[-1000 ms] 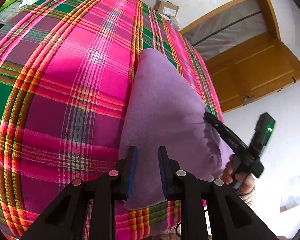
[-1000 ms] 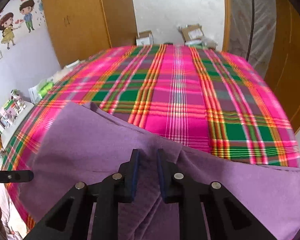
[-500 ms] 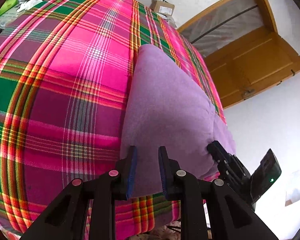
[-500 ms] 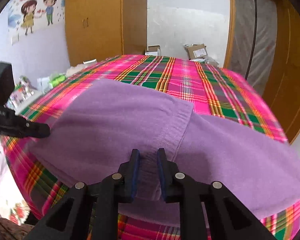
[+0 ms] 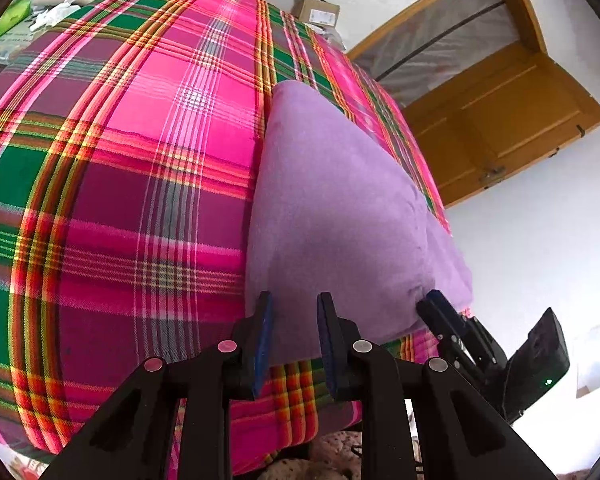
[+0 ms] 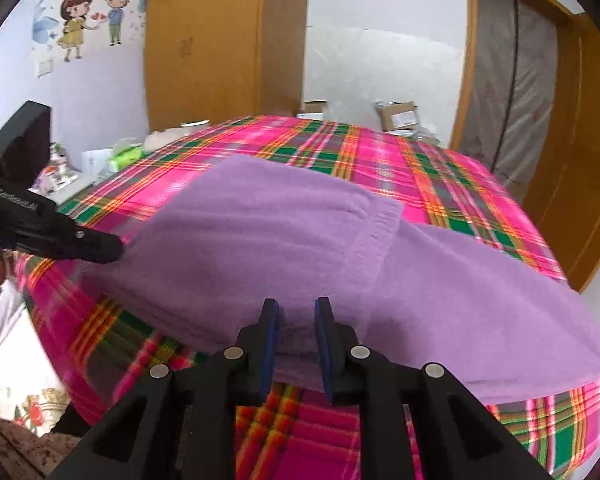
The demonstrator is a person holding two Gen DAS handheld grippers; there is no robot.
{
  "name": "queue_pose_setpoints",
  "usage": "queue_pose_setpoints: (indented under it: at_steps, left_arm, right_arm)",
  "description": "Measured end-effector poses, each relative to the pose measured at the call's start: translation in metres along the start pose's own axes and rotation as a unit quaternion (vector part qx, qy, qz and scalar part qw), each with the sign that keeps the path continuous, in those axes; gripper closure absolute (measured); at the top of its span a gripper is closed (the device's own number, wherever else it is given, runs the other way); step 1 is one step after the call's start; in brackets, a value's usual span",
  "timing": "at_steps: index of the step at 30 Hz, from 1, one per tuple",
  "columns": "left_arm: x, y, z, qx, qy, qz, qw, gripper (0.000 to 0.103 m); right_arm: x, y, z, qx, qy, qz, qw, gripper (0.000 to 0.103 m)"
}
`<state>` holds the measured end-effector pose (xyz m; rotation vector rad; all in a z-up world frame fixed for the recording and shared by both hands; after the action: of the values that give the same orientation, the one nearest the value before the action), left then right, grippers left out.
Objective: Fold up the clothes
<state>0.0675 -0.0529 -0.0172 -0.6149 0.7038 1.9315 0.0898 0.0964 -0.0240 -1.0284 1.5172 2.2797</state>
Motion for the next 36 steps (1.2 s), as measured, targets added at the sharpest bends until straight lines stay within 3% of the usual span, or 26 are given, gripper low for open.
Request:
queue_pose_setpoints:
  at_steps: [4,9,14,18,22,25,29,31,33,36]
  left_arm:
    - [-0.001,0.000,-0.003,0.002,-0.006,-0.003,1.0000,0.081]
    - [-0.004,-0.007,-0.007,0.014,0.005,-0.013,0.9998,0.080]
    - [-0.010,-0.008,-0.005,0.039,-0.012,-0.028,0.9988,0.080]
    - [-0.024,0.014,-0.013,0.002,-0.046,-0.005,0.9989,0.080]
    - [-0.021,0.037,-0.025,-0.021,-0.033,0.013,0.9991,0.080]
    - [-0.013,0.047,-0.033,-0.032,-0.037,-0.002,0.9988,0.080]
    - [-0.003,0.055,-0.033,-0.037,-0.029,-0.011,0.9988,0.080]
    - [0.001,0.061,-0.027,-0.033,-0.040,-0.012,0.9986,0.072]
    - [0.006,0.067,-0.022,-0.031,-0.049,-0.016,0.9982,0.071]
    - [0.015,0.075,-0.019,-0.036,-0.054,-0.028,0.9975,0.071]
  right_arm:
    - [-0.003,0.000,-0.007,-0.010,-0.011,-0.012,1.000,0.084]
    - [-0.017,0.017,-0.016,0.001,0.011,0.013,1.000,0.083]
    - [-0.013,0.038,-0.045,-0.029,0.035,0.035,0.998,0.071]
    - [-0.007,0.050,-0.073,-0.039,0.082,0.049,0.995,0.061]
    - [0.006,0.058,-0.102,-0.049,0.117,0.044,0.991,0.043]
    - [0.020,0.056,-0.124,-0.071,0.125,0.022,0.989,0.041]
    - [0.028,0.054,-0.140,-0.094,0.098,0.014,0.991,0.037]
    - [0.032,0.053,-0.143,-0.104,0.068,0.008,0.992,0.037]
    - [0.033,0.054,-0.143,-0.104,0.048,0.010,0.993,0.037]
    - [0.034,0.053,-0.141,-0.090,0.049,0.008,0.995,0.042]
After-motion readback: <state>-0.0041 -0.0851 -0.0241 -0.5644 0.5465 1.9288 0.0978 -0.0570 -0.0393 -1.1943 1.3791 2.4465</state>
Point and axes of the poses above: each gripper's, at about its wrist camera, not at the fingertips, and x roughly the way its jaws point, z to its right, y to its top, the point moved 4 cm from there along x, roughly the way its jaws point, and after that the axes turned 12 degrees about -x, right-handed, at the moved point
